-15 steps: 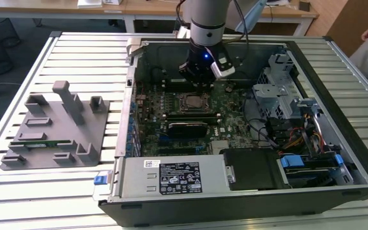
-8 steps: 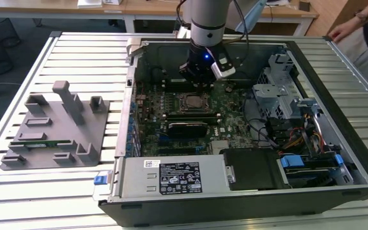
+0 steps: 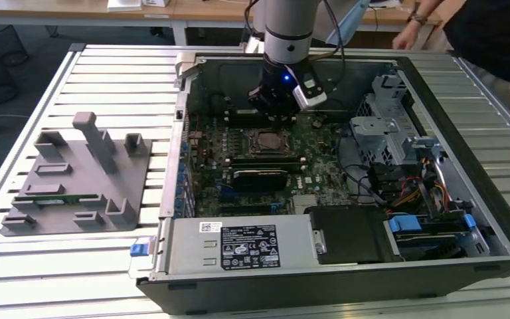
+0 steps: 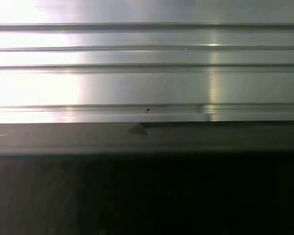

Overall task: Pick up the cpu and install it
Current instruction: 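Install the first cpu locking lever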

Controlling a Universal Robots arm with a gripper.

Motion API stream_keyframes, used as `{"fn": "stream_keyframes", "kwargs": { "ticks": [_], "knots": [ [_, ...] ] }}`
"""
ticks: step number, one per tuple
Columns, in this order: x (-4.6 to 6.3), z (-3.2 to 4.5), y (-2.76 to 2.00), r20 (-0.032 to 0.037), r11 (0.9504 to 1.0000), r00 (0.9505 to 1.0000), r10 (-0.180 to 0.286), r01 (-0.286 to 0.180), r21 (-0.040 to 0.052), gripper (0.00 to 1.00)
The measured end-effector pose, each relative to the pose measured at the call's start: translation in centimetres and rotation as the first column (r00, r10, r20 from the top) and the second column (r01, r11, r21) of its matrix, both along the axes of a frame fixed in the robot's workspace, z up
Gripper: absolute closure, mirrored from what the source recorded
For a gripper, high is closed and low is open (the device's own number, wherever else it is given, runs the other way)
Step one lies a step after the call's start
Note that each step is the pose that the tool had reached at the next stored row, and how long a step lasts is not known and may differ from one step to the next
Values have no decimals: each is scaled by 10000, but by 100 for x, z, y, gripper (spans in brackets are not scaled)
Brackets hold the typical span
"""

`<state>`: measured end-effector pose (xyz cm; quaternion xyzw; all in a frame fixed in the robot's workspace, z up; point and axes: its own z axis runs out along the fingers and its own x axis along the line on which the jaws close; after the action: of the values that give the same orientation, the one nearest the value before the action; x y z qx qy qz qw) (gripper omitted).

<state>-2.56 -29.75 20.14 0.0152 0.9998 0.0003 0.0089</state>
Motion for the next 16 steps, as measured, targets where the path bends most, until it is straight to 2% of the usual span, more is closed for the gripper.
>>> {"fn": "stream_keyframes", "kwargs": {
  "ticks": [2, 4, 7, 11, 13, 16],
  "knots": [
    [0, -8, 0, -3, 9999, 10000, 0, 0, -167, 89],
    [0, -21, 0, -4, 9996, 10000, 0, 0, -285, 89],
    [1, -40, -1, -7, 9993, 10000, 1, -1, -384, 89],
    [1, -56, 0, -6, 9992, 10000, 0, 0, -405, 89],
    [2, -57, 4, -5, 9993, 10000, 0, 0, -384, 89],
    [1, -56, 9, -6, 9997, 10000, 0, 0, -225, 89]
  ]
}}
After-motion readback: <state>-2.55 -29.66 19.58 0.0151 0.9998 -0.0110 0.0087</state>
